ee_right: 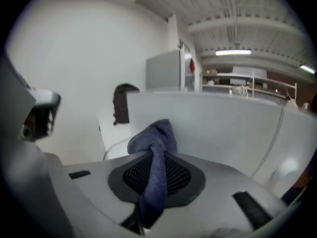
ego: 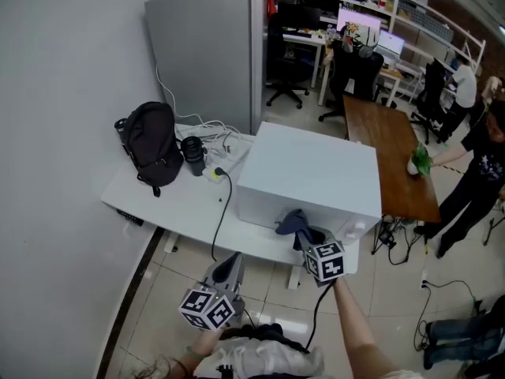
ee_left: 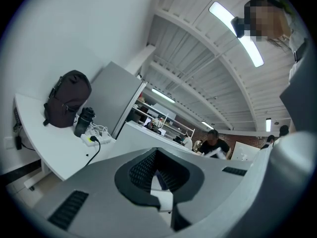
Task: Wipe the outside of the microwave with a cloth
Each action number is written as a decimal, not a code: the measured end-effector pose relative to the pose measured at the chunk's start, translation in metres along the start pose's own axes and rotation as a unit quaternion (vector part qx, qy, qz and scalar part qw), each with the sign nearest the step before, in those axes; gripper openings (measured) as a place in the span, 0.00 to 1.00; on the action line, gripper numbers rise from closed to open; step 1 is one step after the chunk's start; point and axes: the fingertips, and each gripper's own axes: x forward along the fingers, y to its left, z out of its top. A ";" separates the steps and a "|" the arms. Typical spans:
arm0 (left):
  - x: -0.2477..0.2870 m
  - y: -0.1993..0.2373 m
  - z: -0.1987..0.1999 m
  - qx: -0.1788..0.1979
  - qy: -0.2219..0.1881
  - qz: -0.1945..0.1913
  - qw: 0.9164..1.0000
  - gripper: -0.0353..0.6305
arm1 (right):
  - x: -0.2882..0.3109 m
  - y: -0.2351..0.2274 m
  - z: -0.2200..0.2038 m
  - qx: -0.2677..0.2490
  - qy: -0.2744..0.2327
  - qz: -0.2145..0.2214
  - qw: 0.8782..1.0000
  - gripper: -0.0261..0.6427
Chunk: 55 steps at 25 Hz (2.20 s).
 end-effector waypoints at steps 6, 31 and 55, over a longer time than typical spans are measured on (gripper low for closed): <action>0.003 0.002 0.006 -0.002 -0.002 -0.007 1.000 0.04 | -0.059 0.045 0.145 -0.115 -0.150 -0.005 0.982 0.15; -0.020 -0.004 -0.033 0.044 0.080 -0.050 0.995 0.04 | 0.140 0.040 -0.085 0.024 0.200 -0.005 0.979 0.15; -0.026 0.008 0.004 0.058 0.033 -0.034 0.997 0.04 | 0.152 0.109 0.039 -0.111 0.045 0.041 0.992 0.15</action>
